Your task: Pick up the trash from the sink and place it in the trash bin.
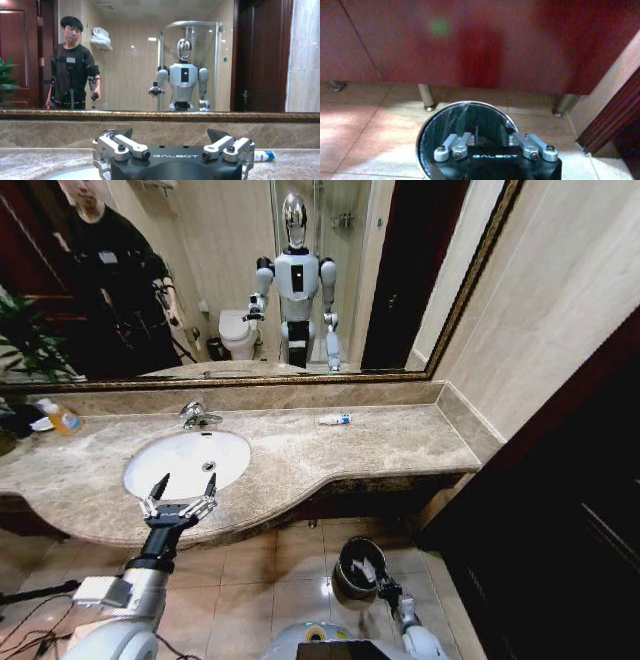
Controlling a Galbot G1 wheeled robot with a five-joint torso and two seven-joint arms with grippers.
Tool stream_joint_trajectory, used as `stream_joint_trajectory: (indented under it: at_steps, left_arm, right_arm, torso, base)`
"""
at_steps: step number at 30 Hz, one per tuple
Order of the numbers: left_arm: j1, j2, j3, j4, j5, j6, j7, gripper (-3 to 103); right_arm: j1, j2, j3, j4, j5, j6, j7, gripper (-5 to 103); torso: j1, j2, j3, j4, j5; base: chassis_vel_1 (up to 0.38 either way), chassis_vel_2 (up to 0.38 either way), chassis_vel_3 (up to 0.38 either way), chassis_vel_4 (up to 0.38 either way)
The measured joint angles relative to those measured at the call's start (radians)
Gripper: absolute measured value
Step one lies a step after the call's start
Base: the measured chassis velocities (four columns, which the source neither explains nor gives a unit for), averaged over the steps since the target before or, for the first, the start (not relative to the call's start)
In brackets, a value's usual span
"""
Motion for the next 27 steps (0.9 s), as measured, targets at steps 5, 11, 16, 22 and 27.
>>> stream_joint_trajectory:
  at_steps: [5,11,16,22,27]
  left_arm:
    - [0.0,0.0,0.0,0.0,0.0,0.0,0.0,100]
    - [0.0,0.0,0.0,0.0,0.0,0.0,0.0,100]
    - [0.0,0.0,0.0,0.0,0.0,0.0,0.0,100]
    - [0.0,0.0,0.0,0.0,0.0,0.0,0.0,100]
    - [0.0,0.0,0.0,0.0,0.0,0.0,0.0,100]
  right_arm:
    - [-0.016,-0.012,0.002,0.031,0.009,0.003,0.028,60]
    - [-0.04,-0.004,0.002,0.063,0.01,0.007,0.042,77]
    - [-0.057,0.004,0.002,0.107,0.012,0.002,0.049,96]
    - [-0.071,0.003,0.003,0.139,0.018,0.001,0.066,100]
    - [-0.112,0.0,0.007,0.203,0.048,0.007,0.083,100]
  torso:
    - [0.0,0.0,0.0,0.0,0.0]
    - [0.0,0.0,0.0,-0.0001,0.0001]
    - [0.0,0.0,0.0,0.0,0.0]
    - [0.0,0.0,0.0,0.0,0.0001]
    - [0.0,0.0,0.0,-0.0001,0.0001]
  base:
    - [0.0,0.0,0.0,0.0]
    - [0.0,0.0,0.0,0.0]
    - [0.0,0.0,0.0,0.0]
    - [0.0,0.0,0.0,0.0]
    - [0.0,0.0,0.0,0.0]
